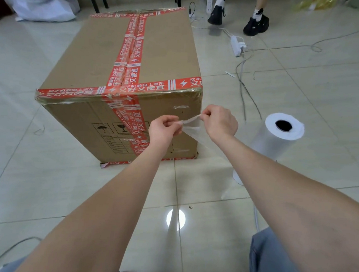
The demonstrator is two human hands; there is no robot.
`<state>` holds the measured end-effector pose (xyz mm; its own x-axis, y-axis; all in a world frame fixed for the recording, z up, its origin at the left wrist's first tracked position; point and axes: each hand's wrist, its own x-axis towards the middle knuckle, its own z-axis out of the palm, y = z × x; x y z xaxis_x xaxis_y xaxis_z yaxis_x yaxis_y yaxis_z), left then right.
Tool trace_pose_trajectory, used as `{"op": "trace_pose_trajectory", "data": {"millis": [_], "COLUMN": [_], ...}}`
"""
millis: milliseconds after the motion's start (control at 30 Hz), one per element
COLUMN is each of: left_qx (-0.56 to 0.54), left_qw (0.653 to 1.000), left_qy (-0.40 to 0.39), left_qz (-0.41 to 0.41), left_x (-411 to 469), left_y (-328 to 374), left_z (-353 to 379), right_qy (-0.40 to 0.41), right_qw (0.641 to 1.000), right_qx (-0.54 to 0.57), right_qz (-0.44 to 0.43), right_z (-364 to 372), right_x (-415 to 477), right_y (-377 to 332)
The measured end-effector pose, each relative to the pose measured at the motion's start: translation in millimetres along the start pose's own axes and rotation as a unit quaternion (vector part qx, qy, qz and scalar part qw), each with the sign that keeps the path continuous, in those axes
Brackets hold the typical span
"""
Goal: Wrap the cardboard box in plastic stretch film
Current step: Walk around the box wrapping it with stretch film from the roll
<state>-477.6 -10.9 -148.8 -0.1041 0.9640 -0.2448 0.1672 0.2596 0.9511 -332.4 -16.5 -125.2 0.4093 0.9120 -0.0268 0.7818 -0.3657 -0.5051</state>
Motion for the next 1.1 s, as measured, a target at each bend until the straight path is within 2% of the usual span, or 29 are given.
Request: {"op": "trace_pose_trajectory", "data": {"millis": [133,400,767,1100], "left_qx": [0.078,0.024,0.055,0.060], "left_qw": [0.996,0.996,0.994,0.986], "left_qy": [0.022,0.075,0.085,0.136], "left_qz": [0.034,0.028,0.049,0.082], "left_x": [-1,-10,-10,-8], "left_y": [0,9,13,27], "left_z": [2,-4,-7,-1], "right_qy": [0.001,-0.008,-0.007,0.015], "right_qw": [1.000,0.999,0.999,0.999], "right_qx": [0.006,0.024,0.029,0.032], "right_qz": [-0.010,-0.020,-0.022,-0.014], "right_z": [-4,-2,-4,-11], "right_x": [0,-9,-10,1], "right_y": [-2,-16,-17,-27]}}
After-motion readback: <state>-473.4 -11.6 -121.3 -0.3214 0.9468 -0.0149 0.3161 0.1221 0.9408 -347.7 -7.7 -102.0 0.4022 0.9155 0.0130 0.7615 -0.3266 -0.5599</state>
